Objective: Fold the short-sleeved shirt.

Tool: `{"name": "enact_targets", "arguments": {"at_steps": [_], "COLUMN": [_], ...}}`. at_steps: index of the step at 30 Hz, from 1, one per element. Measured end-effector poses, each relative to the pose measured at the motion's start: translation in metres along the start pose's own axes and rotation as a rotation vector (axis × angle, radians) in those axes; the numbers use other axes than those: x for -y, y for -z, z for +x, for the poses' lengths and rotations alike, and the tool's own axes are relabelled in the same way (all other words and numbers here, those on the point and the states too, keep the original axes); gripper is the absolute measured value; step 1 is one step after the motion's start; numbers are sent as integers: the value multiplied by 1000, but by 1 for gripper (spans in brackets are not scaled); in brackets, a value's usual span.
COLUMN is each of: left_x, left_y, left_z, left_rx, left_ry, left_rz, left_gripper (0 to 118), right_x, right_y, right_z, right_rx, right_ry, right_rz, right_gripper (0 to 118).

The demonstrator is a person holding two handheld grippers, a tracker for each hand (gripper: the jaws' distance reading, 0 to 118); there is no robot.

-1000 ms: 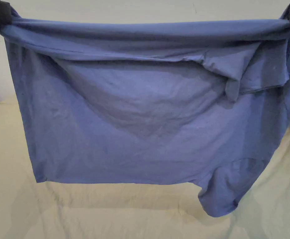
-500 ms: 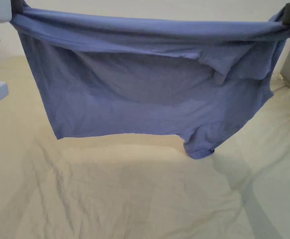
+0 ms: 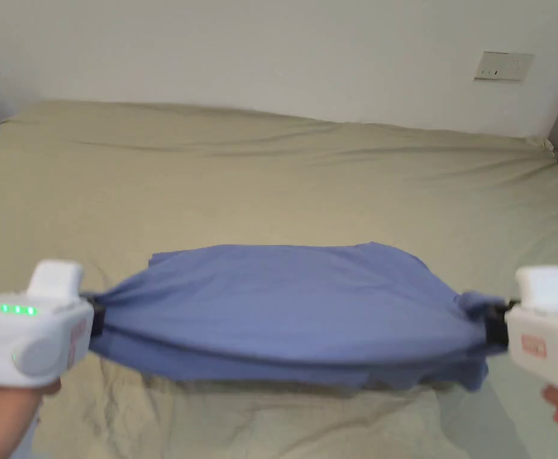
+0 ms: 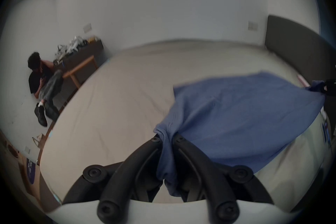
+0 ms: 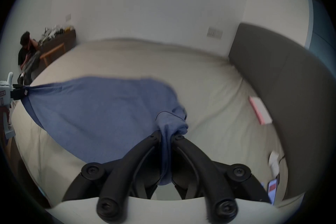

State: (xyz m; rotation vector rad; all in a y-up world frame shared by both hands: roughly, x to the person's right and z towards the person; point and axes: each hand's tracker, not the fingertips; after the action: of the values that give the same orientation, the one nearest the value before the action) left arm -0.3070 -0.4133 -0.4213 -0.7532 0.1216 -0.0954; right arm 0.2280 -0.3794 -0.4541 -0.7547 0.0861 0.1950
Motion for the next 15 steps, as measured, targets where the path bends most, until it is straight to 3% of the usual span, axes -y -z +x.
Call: {"name": "enact_targets", "arguments": {"at_steps": [6,15], "left_x": [106,163], "left_y": [-6,-67], "left_z": [14,-3], "left_rx": [26,76], "left_ry": [110,192], "left_rz": [-207,-353], "left_gripper": [6,6], "right_x": [112,169], "right_y": [1,-60], "right_z": [-15,-7], "right_rx": [1,-72], "right_ry": [-58,12], "right_rz": [-201,-338], "right_gripper": [12,12]}}
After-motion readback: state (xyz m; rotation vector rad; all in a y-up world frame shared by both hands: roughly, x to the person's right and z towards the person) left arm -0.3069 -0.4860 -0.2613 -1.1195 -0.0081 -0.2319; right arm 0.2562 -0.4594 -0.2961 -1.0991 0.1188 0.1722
